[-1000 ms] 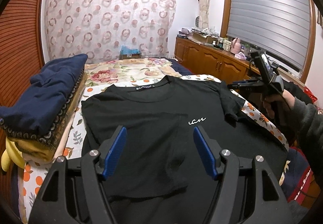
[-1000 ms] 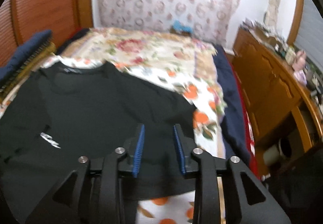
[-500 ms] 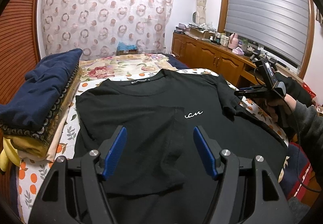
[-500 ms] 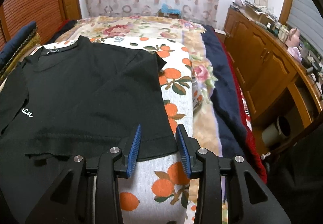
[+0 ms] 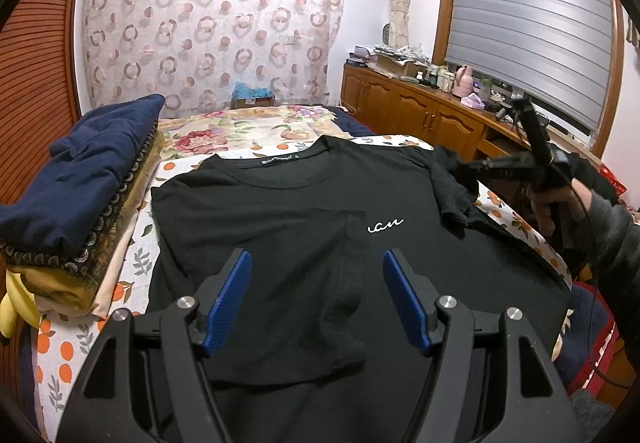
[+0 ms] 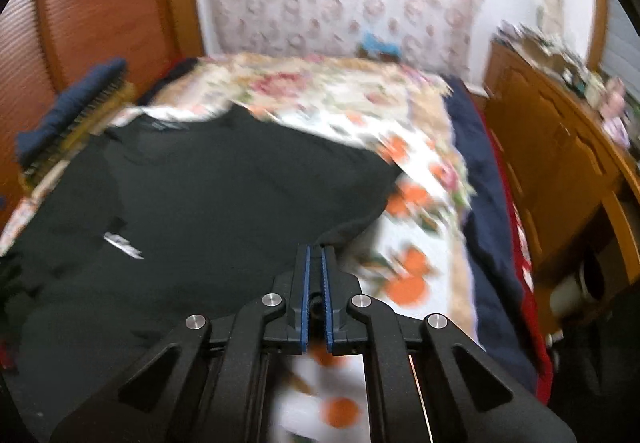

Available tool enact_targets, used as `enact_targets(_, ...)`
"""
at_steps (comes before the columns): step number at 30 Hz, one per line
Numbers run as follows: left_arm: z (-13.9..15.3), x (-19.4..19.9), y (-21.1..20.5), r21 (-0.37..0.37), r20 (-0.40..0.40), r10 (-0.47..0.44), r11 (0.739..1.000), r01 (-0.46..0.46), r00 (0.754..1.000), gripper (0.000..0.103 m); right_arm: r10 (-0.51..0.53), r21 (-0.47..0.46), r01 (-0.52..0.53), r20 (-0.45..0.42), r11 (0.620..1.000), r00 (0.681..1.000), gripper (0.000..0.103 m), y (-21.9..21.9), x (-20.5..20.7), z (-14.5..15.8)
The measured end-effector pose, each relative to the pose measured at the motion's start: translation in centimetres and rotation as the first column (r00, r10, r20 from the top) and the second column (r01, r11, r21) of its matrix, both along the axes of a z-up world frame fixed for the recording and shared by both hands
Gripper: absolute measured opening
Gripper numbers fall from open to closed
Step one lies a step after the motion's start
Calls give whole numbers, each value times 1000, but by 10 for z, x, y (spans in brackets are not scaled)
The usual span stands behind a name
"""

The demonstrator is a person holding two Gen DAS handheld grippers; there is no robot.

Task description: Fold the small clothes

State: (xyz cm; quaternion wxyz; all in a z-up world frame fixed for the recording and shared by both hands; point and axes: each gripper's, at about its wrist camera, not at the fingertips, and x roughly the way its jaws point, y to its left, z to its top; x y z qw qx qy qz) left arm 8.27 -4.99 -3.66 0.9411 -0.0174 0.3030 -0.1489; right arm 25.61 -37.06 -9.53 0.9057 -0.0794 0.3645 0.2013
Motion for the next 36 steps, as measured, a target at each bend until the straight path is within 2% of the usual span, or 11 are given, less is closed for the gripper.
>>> enact_targets(4,-2,0,1,-2,-2,5,1000,-5,1000,69,104,-2,-104,41,995,994,3,52,1,25)
enact_targets(9,-3,-1,7,-6,-5,14,1000,-14,1000,69,168,17,-169,38,985,985,4,107,14,35)
enact_targets(10,-4,0,8,-7,-6,17,1000,-17,1000,69,166,18,-167,36,986,985,7,113,17,34)
enact_targets(11,-4,0,10,-10,-8,20,1000,-20,1000,69,160,15,-160,33,987,987,17,120,19,34)
enact_targets(12,-4,0,11,-11,-9,22,1000,-22,1000,69,151,10,-152,33,988,988,23,124,22,34)
enact_targets(13,-5,0,12,-10,-10,24,1000,-24,1000,69,142,6,-142,33,990,989,30,125,23,34)
enact_targets(17,-6,0,15,-14,-12,31,999,-31,999,69,113,4,-114,40,994,993,32,108,15,31)
enact_targets(21,-6,1,15,-14,-13,34,999,-34,999,69,74,-41,-73,36,997,997,32,88,-2,22)
enact_targets(30,-6,2,10,-11,-21,30,999,-30,999,69,70,-26,-71,-17,997,997,34,82,-56,-16)
enact_targets(35,-9,3,10,-6,-28,34,999,-35,999,69,52,-94,-55,-39,994,998,33,93,-49,-36)
enact_targets(36,-9,3,10,-6,-28,36,999,-37,999,69,48,-101,-52,-39,994,998,28,94,-46,-39)
